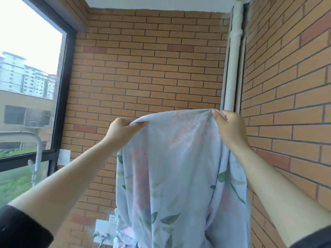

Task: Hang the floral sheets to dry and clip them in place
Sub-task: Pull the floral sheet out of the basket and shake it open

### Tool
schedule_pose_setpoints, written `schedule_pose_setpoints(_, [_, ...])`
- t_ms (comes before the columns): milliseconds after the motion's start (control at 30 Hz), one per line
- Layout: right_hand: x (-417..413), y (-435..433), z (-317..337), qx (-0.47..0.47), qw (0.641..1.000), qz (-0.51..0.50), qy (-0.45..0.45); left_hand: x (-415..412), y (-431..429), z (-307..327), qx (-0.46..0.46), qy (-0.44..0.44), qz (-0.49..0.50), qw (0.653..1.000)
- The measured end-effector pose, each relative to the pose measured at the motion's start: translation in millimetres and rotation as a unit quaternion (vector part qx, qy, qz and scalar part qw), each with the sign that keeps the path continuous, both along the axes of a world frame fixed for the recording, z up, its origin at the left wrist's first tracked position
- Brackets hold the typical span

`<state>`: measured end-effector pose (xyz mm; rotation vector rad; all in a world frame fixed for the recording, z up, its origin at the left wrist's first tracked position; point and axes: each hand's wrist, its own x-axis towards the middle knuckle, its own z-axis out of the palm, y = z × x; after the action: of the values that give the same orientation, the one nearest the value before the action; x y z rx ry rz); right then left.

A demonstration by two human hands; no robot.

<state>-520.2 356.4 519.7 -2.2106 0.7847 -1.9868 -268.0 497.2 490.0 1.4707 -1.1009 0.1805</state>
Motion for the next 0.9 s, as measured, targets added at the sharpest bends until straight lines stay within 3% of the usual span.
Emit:
schedule_pose_setpoints(267, [5,57,14,-0.013,1.000,0.006,0.009,10,71,19,-0.007,-0.012,0.013,1.000])
schedule_pose_setpoints(467, [19,69,17,0.000,1.000,-0.007,0.007,26,89,24,-0.008,0.021,-0.039,0.999])
schedule_pose_setpoints(567, [20,71,8,0.029,0.999,-0.025,0.011,23,101,20,0.017,0.085,-0.140,0.986])
schedule_pose_setpoints(667, [14,64,-12,0.074,0.994,-0.076,0.016,8,110,8,0.071,0.130,-0.305,0.941])
schedule_pose_setpoints(733, [8,57,-26,0.088,0.990,-0.107,0.022,1,107,-4,0.076,0.132,-0.329,0.932])
schedule_pose_setpoints(900, [-4,50,-56,0.093,0.984,-0.129,0.084,-9,90,-21,0.038,0.121,-0.283,0.951])
